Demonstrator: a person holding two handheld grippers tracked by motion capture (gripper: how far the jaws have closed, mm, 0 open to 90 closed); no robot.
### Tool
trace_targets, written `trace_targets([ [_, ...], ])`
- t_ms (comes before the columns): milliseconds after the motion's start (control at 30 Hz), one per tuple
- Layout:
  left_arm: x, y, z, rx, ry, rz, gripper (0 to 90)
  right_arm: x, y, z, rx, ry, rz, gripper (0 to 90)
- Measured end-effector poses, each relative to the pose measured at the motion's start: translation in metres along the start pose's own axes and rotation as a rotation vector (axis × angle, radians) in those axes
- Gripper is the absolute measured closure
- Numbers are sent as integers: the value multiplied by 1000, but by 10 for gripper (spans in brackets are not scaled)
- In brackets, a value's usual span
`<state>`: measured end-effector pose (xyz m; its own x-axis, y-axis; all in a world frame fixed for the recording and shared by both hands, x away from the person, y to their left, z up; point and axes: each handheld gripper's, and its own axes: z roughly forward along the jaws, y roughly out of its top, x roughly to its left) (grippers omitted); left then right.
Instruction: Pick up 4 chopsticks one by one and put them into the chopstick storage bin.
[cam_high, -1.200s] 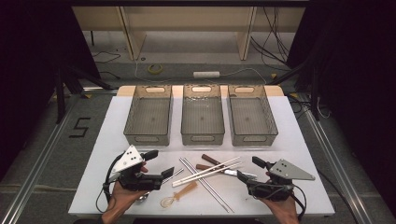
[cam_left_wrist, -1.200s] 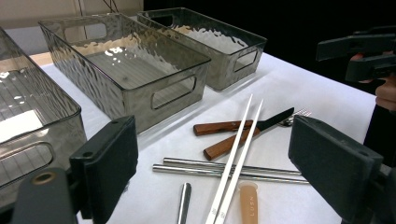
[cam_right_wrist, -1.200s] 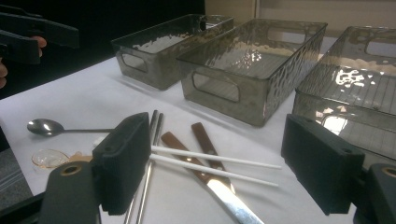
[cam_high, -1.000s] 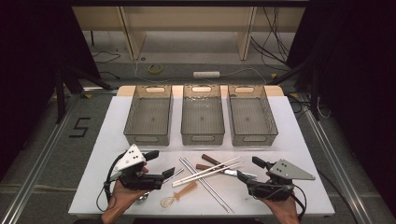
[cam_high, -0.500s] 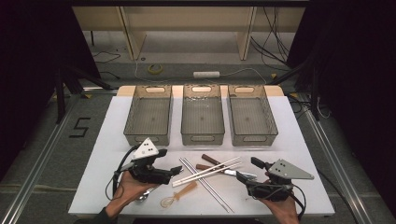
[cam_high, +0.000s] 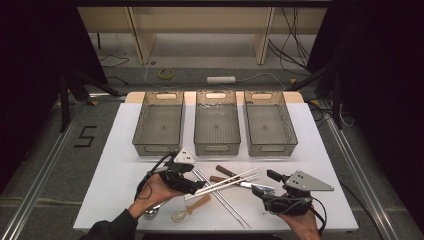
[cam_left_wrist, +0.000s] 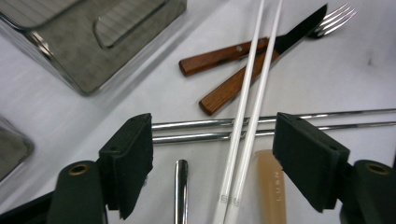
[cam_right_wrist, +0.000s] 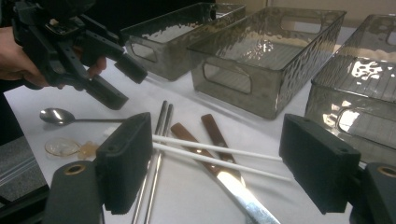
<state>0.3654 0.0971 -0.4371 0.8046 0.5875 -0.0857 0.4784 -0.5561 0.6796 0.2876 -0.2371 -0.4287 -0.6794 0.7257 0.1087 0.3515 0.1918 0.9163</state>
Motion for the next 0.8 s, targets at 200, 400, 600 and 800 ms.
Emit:
trace_targets([
  [200, 2, 6, 12, 86, -1, 30, 351, 0, -1, 1, 16, 0, 4, 270],
  [400, -2, 12, 20, 151, -17, 64, 438, -1, -1, 2, 23, 7, 6, 270],
  [600, -4, 14, 29, 220, -24, 89, 479, 0, -1, 2, 30, 12, -1, 270],
  [800, -5, 14, 36, 264, -24, 102, 553, 0, -1, 2, 32, 18, -2, 270],
])
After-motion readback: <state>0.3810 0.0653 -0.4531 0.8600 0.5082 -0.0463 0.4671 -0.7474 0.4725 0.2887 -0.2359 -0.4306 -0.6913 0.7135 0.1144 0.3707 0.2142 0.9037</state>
